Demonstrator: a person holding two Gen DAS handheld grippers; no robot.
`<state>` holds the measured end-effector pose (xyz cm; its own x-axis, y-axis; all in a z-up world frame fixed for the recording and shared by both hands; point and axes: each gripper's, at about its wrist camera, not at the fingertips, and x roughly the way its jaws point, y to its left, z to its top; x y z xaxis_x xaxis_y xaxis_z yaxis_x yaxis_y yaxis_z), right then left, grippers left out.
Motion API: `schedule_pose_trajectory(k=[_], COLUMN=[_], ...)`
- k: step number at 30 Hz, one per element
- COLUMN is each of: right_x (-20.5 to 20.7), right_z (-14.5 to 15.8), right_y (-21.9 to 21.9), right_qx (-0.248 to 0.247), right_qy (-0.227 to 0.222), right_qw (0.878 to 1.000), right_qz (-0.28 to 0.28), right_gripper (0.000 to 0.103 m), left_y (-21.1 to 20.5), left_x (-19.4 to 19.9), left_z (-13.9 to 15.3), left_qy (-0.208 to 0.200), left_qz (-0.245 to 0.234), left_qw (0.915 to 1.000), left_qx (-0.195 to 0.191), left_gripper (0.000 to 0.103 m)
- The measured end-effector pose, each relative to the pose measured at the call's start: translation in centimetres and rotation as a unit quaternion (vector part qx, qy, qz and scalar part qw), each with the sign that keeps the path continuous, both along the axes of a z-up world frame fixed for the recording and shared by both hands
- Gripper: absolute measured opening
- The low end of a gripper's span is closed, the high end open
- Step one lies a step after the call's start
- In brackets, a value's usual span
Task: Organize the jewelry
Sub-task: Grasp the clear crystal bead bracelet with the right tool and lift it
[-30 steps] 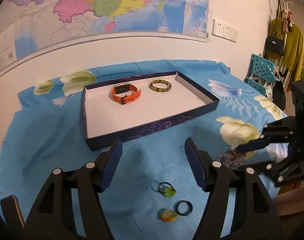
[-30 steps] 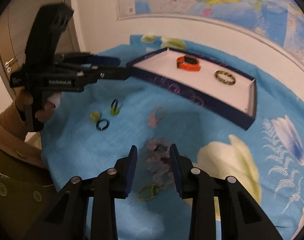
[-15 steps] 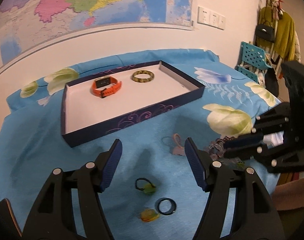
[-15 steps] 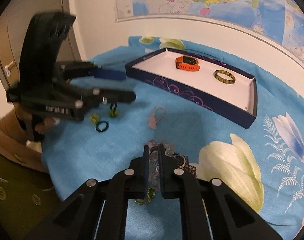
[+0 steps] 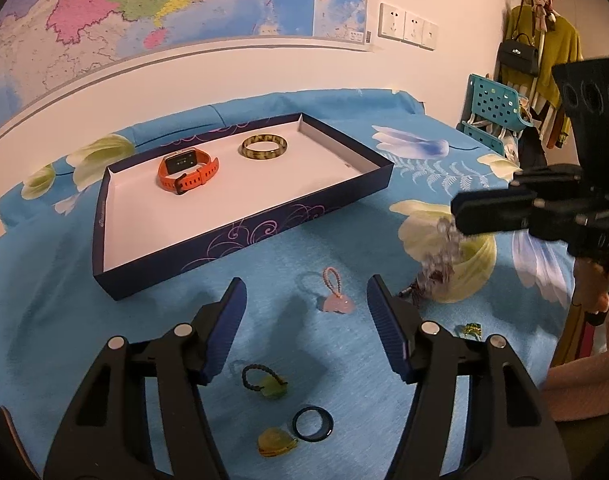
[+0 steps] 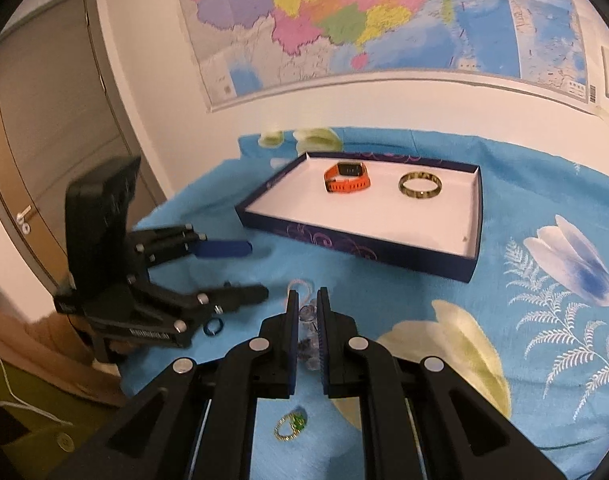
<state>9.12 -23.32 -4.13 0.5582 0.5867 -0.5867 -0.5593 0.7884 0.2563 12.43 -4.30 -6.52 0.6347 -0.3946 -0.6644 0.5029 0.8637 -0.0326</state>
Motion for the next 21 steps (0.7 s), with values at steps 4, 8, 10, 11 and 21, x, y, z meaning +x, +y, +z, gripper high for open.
schedule_pose_trajectory(k=[4,8,10,11,21], right_x=[0.4,0.6,0.8,1.0,2.6], right_z=[0.9,1.7,1.9,2.1,1.8], right_y=[-0.4,-0.6,-0.8,-0.8,-0.9], right_qx=[0.017,0.023,0.026,0.025,0.023], right_qy=[-0.008,-0.017,-0.021,-0.025,-0.030], right_qw=[1.000,1.000,0.999,0.999,0.999], right_qz=[-0.007,-0.014,-0.017,-0.021,-0.032], right_gripper=[0.007,0.007,0.007,0.007,0.007], left_y=[-0.3,-0.6,-0.8,-1.0,-1.9], left_x=[0.1,0.3,0.6,0.7,2.2], left_z=[-0.2,-0.5,-0.7,-0.9,-2.6], left_qy=[0.004,0.012,0.019,0.023,0.077], left_qz=[-0.004,-0.010,-0.011,-0.012,-0.019], left_qw=[1.0000,0.9999,0.9997,0.9996,0.9969], left_qx=[0.004,0.002,0.005,0.006,0.002], left_gripper=[0.059,0.053,0.052,0.051,0.034])
